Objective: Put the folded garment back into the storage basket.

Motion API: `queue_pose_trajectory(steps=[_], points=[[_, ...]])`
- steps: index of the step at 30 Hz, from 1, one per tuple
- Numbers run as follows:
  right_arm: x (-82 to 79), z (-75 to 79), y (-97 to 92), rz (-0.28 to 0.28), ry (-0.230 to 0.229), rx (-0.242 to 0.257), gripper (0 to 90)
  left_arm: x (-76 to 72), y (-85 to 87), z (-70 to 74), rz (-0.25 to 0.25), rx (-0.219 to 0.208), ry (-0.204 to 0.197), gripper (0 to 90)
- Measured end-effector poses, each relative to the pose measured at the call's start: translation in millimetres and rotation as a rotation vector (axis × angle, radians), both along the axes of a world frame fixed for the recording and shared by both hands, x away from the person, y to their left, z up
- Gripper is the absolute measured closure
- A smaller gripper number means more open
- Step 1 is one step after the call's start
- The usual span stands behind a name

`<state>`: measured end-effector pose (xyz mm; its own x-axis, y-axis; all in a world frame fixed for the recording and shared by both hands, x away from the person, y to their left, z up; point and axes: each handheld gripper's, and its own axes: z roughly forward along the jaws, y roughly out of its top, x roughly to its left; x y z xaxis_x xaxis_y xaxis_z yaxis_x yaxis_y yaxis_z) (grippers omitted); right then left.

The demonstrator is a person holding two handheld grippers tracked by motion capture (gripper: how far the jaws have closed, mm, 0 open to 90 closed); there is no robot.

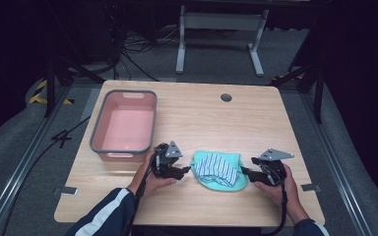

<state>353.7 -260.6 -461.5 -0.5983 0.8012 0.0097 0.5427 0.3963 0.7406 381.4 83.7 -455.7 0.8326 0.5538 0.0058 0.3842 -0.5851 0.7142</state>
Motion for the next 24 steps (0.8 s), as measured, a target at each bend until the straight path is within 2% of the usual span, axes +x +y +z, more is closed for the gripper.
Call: queue_pose_trajectory(steps=[4,6,8,11,16,19,21,24], points=[[6.7,0.2,9.6,0.012,-0.002,-0.009,45.4,13.3,-13.3,-2.4,0.004,-0.02,-0.011,37.0],[10.1,-0.7,13.9,0.019,-0.003,-0.01,47.3,19.7,-19.1,-5.0,-0.011,-0.007,0.005,36.8],[12.5,-2.1,17.7,0.019,0.001,-0.026,48.6,23.2,-21.1,-5.7,-0.008,-0.008,-0.009,36.8],[15.2,-4.5,21.1,0.021,0.013,-0.026,48.9,30.6,-22.5,-8.8,0.008,-0.014,0.006,36.6],[17.9,-9.8,25.3,0.013,0.032,-0.05,48.2,32.5,-27.7,-17.8,-0.019,0.013,0.035,34.6],[18.2,-12.3,25.0,0.009,0.045,-0.036,48.4,31.3,-30.4,-21.6,-0.016,0.013,0.063,32.9],[18.2,-12.7,24.9,0.012,0.048,-0.032,49.3,31.7,-30.0,-23.6,-0.022,-0.003,0.063,32.5],[17.1,-13.1,25.8,0.025,0.06,-0.023,55.6,30.9,-29.0,-24.3,-0.021,-0.006,0.056,31.9]])
